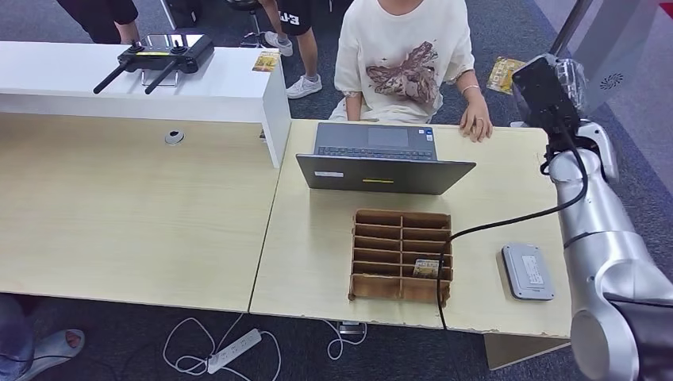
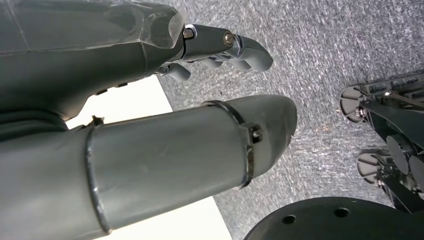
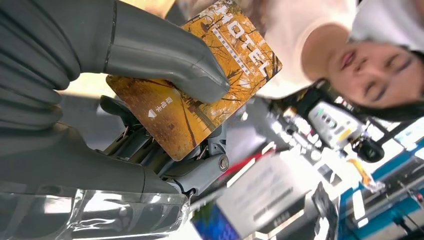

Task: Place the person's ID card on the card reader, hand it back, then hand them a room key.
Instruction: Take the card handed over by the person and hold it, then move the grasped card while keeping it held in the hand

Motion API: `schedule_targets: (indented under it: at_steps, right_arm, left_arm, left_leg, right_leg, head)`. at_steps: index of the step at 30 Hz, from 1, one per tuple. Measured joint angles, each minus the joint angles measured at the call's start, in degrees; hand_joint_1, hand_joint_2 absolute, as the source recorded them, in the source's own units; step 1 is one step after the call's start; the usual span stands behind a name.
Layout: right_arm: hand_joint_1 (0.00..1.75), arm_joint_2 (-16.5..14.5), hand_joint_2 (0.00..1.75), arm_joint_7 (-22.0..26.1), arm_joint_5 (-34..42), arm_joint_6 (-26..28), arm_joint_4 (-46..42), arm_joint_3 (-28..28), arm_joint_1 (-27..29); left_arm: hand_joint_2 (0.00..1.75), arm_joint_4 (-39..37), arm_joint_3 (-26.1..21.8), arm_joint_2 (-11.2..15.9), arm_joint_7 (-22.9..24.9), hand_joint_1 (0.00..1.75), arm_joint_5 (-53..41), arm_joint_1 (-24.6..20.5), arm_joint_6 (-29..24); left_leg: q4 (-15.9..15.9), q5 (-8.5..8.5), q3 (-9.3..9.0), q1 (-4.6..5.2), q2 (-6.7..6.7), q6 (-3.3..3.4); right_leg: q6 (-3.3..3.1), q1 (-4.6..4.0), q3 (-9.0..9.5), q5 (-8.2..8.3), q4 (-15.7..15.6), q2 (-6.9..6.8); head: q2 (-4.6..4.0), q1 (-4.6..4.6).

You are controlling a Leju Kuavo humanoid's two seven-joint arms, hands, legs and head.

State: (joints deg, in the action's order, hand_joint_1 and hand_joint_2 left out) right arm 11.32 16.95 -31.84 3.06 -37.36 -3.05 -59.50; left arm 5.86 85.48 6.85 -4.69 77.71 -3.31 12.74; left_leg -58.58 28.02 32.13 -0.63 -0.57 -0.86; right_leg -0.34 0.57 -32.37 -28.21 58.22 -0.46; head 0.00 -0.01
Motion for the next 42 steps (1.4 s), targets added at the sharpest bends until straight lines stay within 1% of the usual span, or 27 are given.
schedule_targets:
  at_steps: [3,6,8,10,13,16,21,27,28,29,32,33,38,42]
  right_arm:
    - [1.75,2.22,1.75,1.02,6.98,-8.38,-1.67,2.28,1.16]
    - [1.75,5.32,1.75,2.38,12.56,-16.17,-2.01,4.26,2.16]
    - [1.75,7.75,1.75,3.58,15.37,-20.24,-1.99,5.57,3.06]
    - [1.75,9.83,1.75,4.54,17.21,-22.99,-1.95,6.67,3.96]
    - [1.75,11.95,1.75,4.99,18.10,-24.40,-1.93,7.68,4.92]
    - [1.75,13.04,1.75,5.06,18.27,-24.50,-1.89,8.18,5.31]
    - [1.75,13.79,1.75,5.10,18.35,-24.43,-1.82,8.35,5.63]
    - [1.75,13.92,1.75,5.11,18.35,-24.42,-1.81,8.38,5.69]
    - [1.75,14.12,1.75,5.15,18.96,-25.17,-1.81,8.48,5.84]
    - [1.75,14.79,1.75,5.39,20.38,-27.06,-1.81,8.82,6.41]
    - [1.75,17.91,1.75,6.38,24.81,-34.14,-1.71,9.87,9.25]
    - [1.75,18.87,1.75,6.55,25.24,-35.44,-1.58,10.00,10.14]
    - [1.75,23.35,1.75,7.49,26.03,-40.73,0.18,10.56,14.58]
    - [1.75,25.39,1.75,9.05,26.65,-43.28,2.54,10.61,16.96]
  left_arm:
    - [0.00,0.00,-0.74,-0.05,-0.42,0.00,0.57,0.46,0.23]
    - [0.00,0.00,-1.05,-0.09,-0.83,0.00,0.79,0.82,0.38]
    - [0.00,0.00,-1.16,-0.09,-1.03,0.00,0.81,1.11,0.41]
    - [0.00,0.00,-1.25,-0.09,-1.14,0.00,0.82,1.26,0.44]
    - [0.00,0.00,-1.33,-0.09,-1.19,0.00,0.82,1.22,0.45]
    - [0.00,0.00,-1.36,-0.09,-1.19,0.00,0.81,1.20,0.46]
    - [0.00,0.00,-1.45,-0.09,-1.19,0.00,0.82,1.20,0.46]
    - [0.00,0.00,-1.50,-0.09,-1.20,0.00,0.81,1.20,0.46]
    - [0.00,0.00,-1.55,-0.09,-1.22,0.00,0.79,1.18,0.46]
    - [0.00,0.00,-1.61,-0.09,-1.27,0.00,0.70,1.19,0.47]
    - [0.00,0.00,-1.70,-0.07,-1.39,0.00,0.36,1.21,0.56]
    - [0.00,0.00,-1.70,-0.05,-1.40,0.00,0.26,1.20,0.61]
    - [0.00,0.00,-1.70,0.05,-1.60,0.00,0.10,1.18,0.74]
    - [0.00,0.00,-1.70,0.09,-1.98,0.00,0.39,1.19,0.76]
  left_leg:
    - [-0.01,0.01,0.01,0.01,-0.01,0.01]
    - [-0.04,0.02,0.04,0.00,-0.09,0.02]
    - [-0.05,0.02,0.08,0.00,-0.14,0.03]
    - [-0.05,0.03,0.09,0.01,-0.12,0.04]
    - [-0.05,0.04,0.08,0.01,-0.05,0.05]
    - [-0.05,0.04,0.06,0.00,-0.02,0.05]
    - [-0.05,0.03,0.06,-0.02,-0.03,0.05]
    - [-0.05,0.03,0.06,-0.02,-0.03,0.04]
    - [-0.05,0.03,0.06,-0.01,-0.04,0.04]
    - [-0.05,0.03,0.07,-0.01,-0.08,0.05]
    - [-0.06,0.04,0.15,0.00,-0.22,0.06]
    - [-0.06,0.05,0.17,0.00,-0.22,0.07]
    - [-0.07,0.11,0.20,0.02,-0.20,0.15]
    - [-0.07,0.12,0.20,0.01,-0.14,0.16]
  right_leg:
    - [0.00,0.01,-0.01,0.00,-0.03,-0.01]
    - [0.01,0.01,0.00,0.00,-0.05,-0.10]
    - [0.01,0.01,0.01,0.00,-0.06,-0.16]
    - [0.02,0.01,0.00,0.00,-0.06,-0.14]
    - [0.02,0.01,-0.01,0.01,-0.06,-0.07]
    - [0.02,0.01,-0.02,0.01,-0.05,-0.03]
    - [0.02,-0.01,-0.03,0.01,-0.02,-0.02]
    - [0.02,-0.01,-0.03,0.01,-0.02,-0.02]
    - [0.02,-0.01,-0.04,0.00,-0.02,-0.03]
    - [0.02,-0.01,-0.04,0.00,-0.04,-0.08]
    - [0.04,0.00,-0.03,-0.01,-0.10,-0.23]
    - [0.05,0.00,-0.03,-0.01,-0.11,-0.23]
    - [0.06,0.02,-0.04,-0.02,-0.13,-0.21]
    - [0.06,0.01,-0.04,-0.02,-0.12,-0.18]
  head:
    - [0.00,-0.01]
    - [0.00,0.01]
    - [0.00,0.01]
    - [0.00,0.01]
    - [0.00,0.01]
    - [0.00,0.00]
    - [0.00,-0.01]
    - [0.00,-0.01]
    - [0.00,-0.01]
    - [0.00,-0.01]
    - [0.00,0.01]
    - [0.00,0.01]
    - [0.00,0.00]
    - [0.00,-0.01]
